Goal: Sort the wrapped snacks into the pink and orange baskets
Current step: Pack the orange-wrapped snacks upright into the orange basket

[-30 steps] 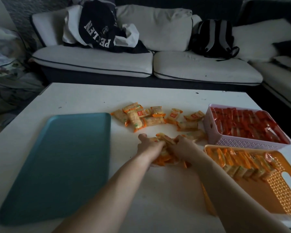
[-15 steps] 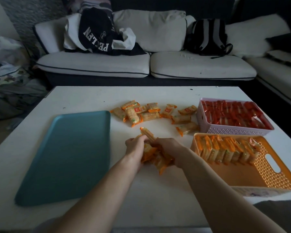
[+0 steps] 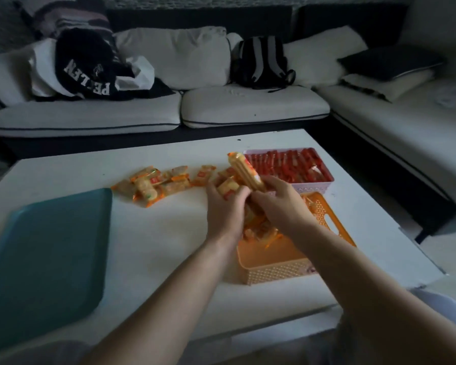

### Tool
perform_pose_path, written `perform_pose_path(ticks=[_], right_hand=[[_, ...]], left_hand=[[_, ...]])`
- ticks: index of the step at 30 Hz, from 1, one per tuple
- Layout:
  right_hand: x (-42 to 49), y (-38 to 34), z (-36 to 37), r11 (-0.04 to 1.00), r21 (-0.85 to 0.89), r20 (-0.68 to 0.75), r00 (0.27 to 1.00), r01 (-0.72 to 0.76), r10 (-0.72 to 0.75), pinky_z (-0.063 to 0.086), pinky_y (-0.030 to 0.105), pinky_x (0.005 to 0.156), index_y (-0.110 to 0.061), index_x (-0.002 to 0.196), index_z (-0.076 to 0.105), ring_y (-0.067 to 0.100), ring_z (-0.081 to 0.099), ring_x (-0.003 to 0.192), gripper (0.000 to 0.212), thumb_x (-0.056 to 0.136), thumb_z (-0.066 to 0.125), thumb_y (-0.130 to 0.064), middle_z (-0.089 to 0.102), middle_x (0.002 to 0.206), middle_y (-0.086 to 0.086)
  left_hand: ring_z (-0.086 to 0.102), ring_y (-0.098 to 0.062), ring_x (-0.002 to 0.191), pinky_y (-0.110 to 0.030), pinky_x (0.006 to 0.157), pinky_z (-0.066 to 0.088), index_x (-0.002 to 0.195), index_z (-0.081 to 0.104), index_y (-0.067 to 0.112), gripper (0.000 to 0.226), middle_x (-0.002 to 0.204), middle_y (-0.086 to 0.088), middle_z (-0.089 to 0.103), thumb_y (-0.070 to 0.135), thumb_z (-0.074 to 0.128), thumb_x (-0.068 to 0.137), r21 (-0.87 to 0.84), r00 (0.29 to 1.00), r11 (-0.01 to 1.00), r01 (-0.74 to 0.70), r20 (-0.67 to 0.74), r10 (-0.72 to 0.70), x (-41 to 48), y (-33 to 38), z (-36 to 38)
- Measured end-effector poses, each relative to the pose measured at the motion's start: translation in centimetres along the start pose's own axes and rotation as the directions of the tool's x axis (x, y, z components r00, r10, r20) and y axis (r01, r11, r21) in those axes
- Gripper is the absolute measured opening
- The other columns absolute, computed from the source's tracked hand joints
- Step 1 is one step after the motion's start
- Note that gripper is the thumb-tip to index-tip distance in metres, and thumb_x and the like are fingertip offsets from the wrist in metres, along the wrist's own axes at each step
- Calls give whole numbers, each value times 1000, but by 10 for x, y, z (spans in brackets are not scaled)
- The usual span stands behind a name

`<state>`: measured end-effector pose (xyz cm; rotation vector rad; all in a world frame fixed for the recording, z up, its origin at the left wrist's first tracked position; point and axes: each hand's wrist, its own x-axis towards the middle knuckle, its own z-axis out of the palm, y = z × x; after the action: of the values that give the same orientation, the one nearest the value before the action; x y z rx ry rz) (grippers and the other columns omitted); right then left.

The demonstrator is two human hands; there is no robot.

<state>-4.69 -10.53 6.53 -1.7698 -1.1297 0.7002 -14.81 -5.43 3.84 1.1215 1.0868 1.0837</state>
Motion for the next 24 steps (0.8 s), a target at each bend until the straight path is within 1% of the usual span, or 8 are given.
perform_pose_path(ticks=[2, 5, 8, 10, 13, 16, 20, 24], right_hand=[[-3, 25, -28, 996, 57, -5, 998, -68, 68, 63, 35, 74, -33, 112, 62, 12, 72, 84, 23, 92, 63, -24, 72, 97, -4], [-5, 59, -50, 981, 122, 76, 987, -153, 145, 63, 41, 81, -32, 115, 63, 17, 73, 92, 32, 87, 67, -18, 72, 103, 1], [-3, 79, -58, 973, -218, 146, 983, -79, 113, 63, 39, 79, -27, 120, 61, 20, 72, 94, 37, 85, 70, -22, 70, 104, -2], [-2, 81, -61, 894, -448, 145, 988, 12, 59, 60, 33, 78, -26, 125, 59, 17, 67, 97, 43, 85, 74, -31, 67, 111, -4], [-2, 69, -76, 844, -535, 76, 997, 39, 2, 46, 17, 62, -27, 127, 56, 11, 58, 89, 51, 84, 76, -47, 62, 112, -10], [1, 56, -89, 795, -606, 24, 1000, 15, -1, 50, 21, 64, -25, 131, 57, 12, 59, 89, 60, 83, 73, -58, 63, 116, -10], [13, 55, -78, 833, -553, -76, 994, 22, -77, 61, 33, 70, -18, 114, 67, 14, 66, 81, 29, 96, 65, -41, 70, 104, -2], [24, 59, -52, 827, -518, 156, 974, 221, -163, 63, 34, 72, -17, 94, 72, 12, 68, 78, 6, 93, 66, -17, 72, 93, -3]], left_hand=[[67, -18, 98, -28, 81, 53, 125, 51, 29, 57, 112, 0, 68, 34, 73, 73, 120, 993, 991, -67, 101, 55, -9, -13, 27], [64, 3, 87, -9, 69, 47, 121, 53, 33, 45, 100, 15, 65, 24, 79, 85, 277, 962, 946, -167, 256, 95, -13, -37, 43], [64, -5, 104, -22, 87, 51, 122, 58, 30, 51, 114, 6, 67, 26, 84, 78, 465, 924, 829, -310, 351, 149, -6, -55, 36], [57, -12, 114, -28, 94, 50, 126, 60, 26, 60, 123, 4, 61, 33, 86, 73, 566, 901, 717, -408, 379, 213, -3, -58, 26], [55, -7, 107, -18, 86, 45, 119, 62, 28, 44, 117, 9, 59, 40, 80, 81, 579, 880, 667, -469, 366, 302, -3, -49, 11], [56, 0, 98, -11, 76, 41, 107, 64, 30, 20, 109, 12, 61, 36, 72, 89, 581, 890, 674, -456, 294, 348, 1, -39, -3], [59, -1, 91, -16, 69, 47, 101, 66, 29, 8, 105, 9, 64, 29, 69, 93, 641, 897, 627, -443, 323, 303, 9, -35, -23], [61, -8, 91, -19, 71, 48, 95, 63, 36, 14, 103, 14, 61, 24, 69, 93, 678, 868, 555, -482, 453, 201, 11, -37, -43]])
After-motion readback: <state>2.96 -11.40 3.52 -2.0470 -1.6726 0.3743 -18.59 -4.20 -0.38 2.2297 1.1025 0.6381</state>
